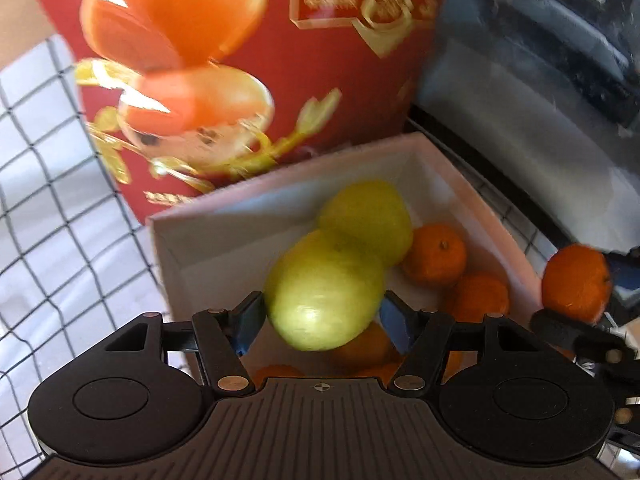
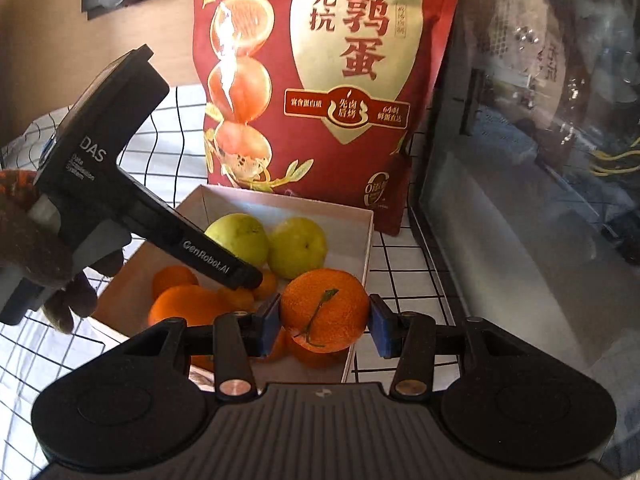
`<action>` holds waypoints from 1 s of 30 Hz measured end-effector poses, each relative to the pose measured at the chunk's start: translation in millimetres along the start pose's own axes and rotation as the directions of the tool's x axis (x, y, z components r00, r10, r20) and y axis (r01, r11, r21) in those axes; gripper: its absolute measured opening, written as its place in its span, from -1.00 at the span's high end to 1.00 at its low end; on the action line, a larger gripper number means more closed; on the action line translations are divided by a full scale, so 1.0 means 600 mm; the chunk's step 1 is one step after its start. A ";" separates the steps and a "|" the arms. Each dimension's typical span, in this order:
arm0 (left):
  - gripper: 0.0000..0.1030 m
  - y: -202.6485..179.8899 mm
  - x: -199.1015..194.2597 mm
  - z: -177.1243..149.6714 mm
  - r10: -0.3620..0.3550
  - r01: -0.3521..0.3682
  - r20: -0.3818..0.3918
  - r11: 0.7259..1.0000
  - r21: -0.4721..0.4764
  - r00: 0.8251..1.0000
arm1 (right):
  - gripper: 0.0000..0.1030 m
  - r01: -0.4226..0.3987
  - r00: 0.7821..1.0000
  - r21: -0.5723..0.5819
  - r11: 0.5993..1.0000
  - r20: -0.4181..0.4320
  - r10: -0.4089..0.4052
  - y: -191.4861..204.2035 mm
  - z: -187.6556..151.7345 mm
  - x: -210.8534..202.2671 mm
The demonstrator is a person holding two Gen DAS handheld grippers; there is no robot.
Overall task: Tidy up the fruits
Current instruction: 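Grasp the mandarin with right tool and lower both fruits into the box, opening both tools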
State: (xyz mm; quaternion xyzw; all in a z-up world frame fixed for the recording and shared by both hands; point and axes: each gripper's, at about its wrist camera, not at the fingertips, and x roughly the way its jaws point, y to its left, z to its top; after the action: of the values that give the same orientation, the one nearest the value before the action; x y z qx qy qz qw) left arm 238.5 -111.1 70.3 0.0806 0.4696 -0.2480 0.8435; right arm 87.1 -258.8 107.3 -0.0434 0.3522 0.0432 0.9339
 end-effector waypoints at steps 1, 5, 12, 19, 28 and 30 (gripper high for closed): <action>-0.31 0.008 -0.012 0.000 0.006 -0.006 0.027 1.000 -0.025 1.000 | 0.13 -0.002 1.000 -0.006 1.000 -0.004 0.002 -0.001 0.002 0.004; -0.24 0.037 -0.096 -0.010 -0.039 0.062 0.179 0.990 -0.127 0.983 | 0.12 -0.014 1.000 -0.031 0.999 -0.018 0.014 0.003 0.016 0.023; -0.24 0.051 -0.228 -0.101 0.041 0.056 0.363 0.966 -0.252 0.931 | 0.12 -0.097 0.995 -0.057 0.994 -0.023 0.096 0.053 0.053 0.057; -0.24 0.027 -0.279 -0.212 0.241 -0.126 0.323 0.933 -0.338 0.915 | 0.12 -0.151 0.983 -0.010 0.989 -0.108 0.149 0.113 0.079 0.138; -0.24 0.017 -0.288 -0.262 0.256 -0.157 0.277 0.930 -0.331 0.926 | 0.10 -0.109 0.972 0.008 0.994 -0.210 0.108 0.128 0.074 0.186; -0.24 0.013 -0.281 -0.267 0.245 -0.149 0.274 0.933 -0.327 0.930 | -0.10 -0.111 0.977 0.034 0.993 -0.182 0.116 0.120 0.076 0.167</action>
State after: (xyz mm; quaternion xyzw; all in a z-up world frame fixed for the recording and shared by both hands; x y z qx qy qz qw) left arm 48.1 12.5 122.5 -0.0415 0.3530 -0.0963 0.9297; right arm 183.9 -177.5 71.4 -0.0161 0.4392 0.0881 0.8939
